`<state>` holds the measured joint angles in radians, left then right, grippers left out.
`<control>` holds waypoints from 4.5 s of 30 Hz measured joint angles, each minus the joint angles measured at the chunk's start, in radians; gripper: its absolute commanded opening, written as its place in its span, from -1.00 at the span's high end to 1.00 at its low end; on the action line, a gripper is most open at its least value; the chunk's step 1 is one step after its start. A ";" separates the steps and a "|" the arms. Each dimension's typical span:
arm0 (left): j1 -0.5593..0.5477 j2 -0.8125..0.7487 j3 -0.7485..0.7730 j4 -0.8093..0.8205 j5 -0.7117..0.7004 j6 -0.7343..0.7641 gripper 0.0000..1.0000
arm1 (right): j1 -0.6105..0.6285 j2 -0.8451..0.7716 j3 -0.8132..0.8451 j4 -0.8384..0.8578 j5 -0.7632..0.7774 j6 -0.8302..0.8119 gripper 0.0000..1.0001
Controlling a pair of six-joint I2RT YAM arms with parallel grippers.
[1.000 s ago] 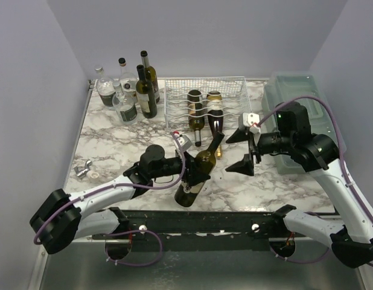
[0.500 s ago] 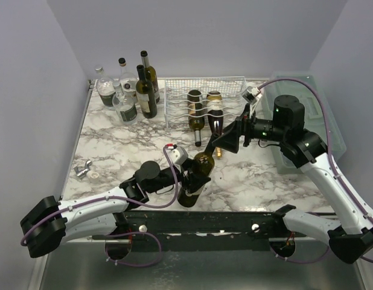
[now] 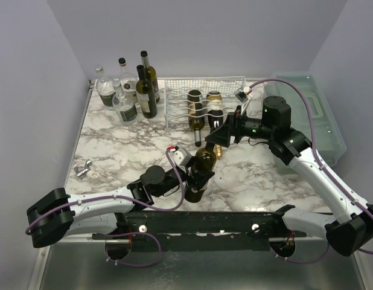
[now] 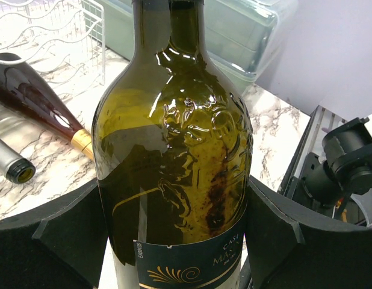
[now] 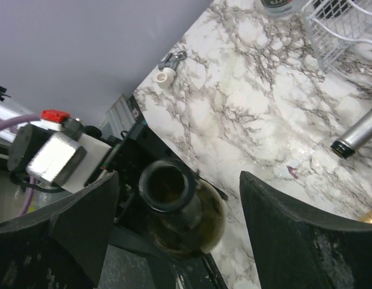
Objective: Take the wine bottle off the wine rack
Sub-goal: Pick up the wine bottle from the wine rack, then place the wine bottle at the center of the board.
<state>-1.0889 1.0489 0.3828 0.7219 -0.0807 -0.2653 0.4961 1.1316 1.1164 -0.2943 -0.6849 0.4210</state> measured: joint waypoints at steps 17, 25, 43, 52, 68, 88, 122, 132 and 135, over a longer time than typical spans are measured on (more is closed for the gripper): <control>-0.026 0.044 0.002 0.048 -0.072 0.016 1.00 | 0.029 0.034 -0.011 0.126 -0.037 -0.014 1.00; -0.027 0.059 0.002 0.072 -0.080 0.000 -0.47 | 0.034 0.061 0.020 0.119 -0.041 -0.055 1.00; 0.107 -0.111 -0.010 0.127 0.018 -0.108 -0.94 | 0.072 0.090 0.080 0.037 -0.034 -0.215 1.00; 0.132 -0.057 0.141 -0.005 0.077 -0.119 -0.63 | 0.080 0.099 0.080 0.016 -0.027 -0.237 1.00; 0.132 0.105 0.249 -0.079 0.101 -0.089 0.44 | 0.087 0.101 0.080 0.008 -0.018 -0.240 1.00; 0.143 0.064 0.246 -0.153 0.097 -0.030 1.00 | 0.093 0.094 0.076 0.029 -0.046 -0.225 -0.64; 0.540 -0.291 0.201 -0.436 0.021 0.141 1.00 | -0.052 -0.032 0.039 -0.088 -0.115 -0.441 -0.99; 0.743 -0.323 0.238 -0.454 -0.042 0.211 1.00 | -0.105 -0.194 -0.178 -0.103 -0.154 -0.636 -0.98; 0.812 -0.300 0.249 -0.439 -0.043 0.226 1.00 | -0.113 -0.235 -0.225 -0.090 -0.155 -0.678 -0.99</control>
<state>-0.2771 0.7486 0.6315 0.2829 -0.1242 -0.0395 0.3828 0.8970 0.8909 -0.3840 -0.8398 -0.2569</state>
